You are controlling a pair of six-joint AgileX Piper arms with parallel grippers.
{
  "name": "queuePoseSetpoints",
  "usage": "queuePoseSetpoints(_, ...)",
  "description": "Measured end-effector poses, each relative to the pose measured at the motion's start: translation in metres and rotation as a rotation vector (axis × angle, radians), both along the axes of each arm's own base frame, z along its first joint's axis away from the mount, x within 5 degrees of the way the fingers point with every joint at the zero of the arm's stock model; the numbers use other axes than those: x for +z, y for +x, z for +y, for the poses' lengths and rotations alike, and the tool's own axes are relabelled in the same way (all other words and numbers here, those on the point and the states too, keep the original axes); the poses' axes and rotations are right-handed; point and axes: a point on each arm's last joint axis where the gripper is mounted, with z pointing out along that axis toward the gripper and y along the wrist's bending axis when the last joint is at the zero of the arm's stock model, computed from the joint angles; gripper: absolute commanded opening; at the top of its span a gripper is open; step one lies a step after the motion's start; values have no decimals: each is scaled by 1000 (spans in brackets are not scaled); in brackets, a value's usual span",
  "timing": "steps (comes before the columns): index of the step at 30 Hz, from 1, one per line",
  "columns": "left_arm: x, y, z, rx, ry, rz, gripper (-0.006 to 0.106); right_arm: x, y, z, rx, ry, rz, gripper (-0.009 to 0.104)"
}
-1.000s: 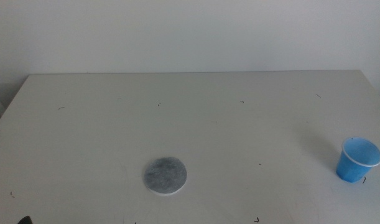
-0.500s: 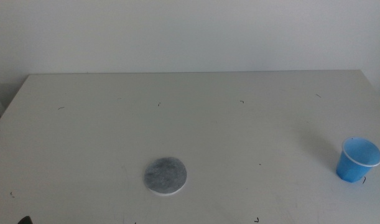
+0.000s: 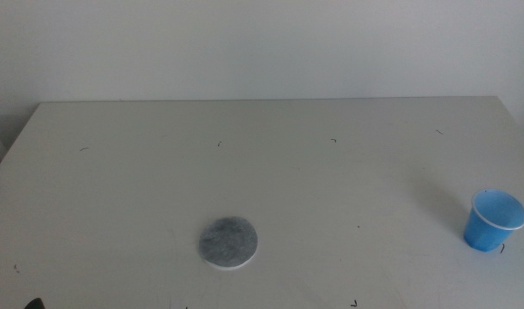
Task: Place an empty cup on a cup mat.
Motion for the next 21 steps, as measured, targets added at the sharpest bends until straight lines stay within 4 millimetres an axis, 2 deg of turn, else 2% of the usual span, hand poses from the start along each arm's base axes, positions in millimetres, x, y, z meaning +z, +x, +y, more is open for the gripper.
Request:
queuePoseSetpoints(8,0,0,0,0,0,0,105,-8,47,0,-14,-7,167,92)
queuePoseSetpoints(13,0,0,0,0,0,0,105,-29,74,-12,-65,-14,279,92)
queuePoseSetpoints(21,0,0,0,0,0,0,105,-65,107,-35,-138,-55,421,92)
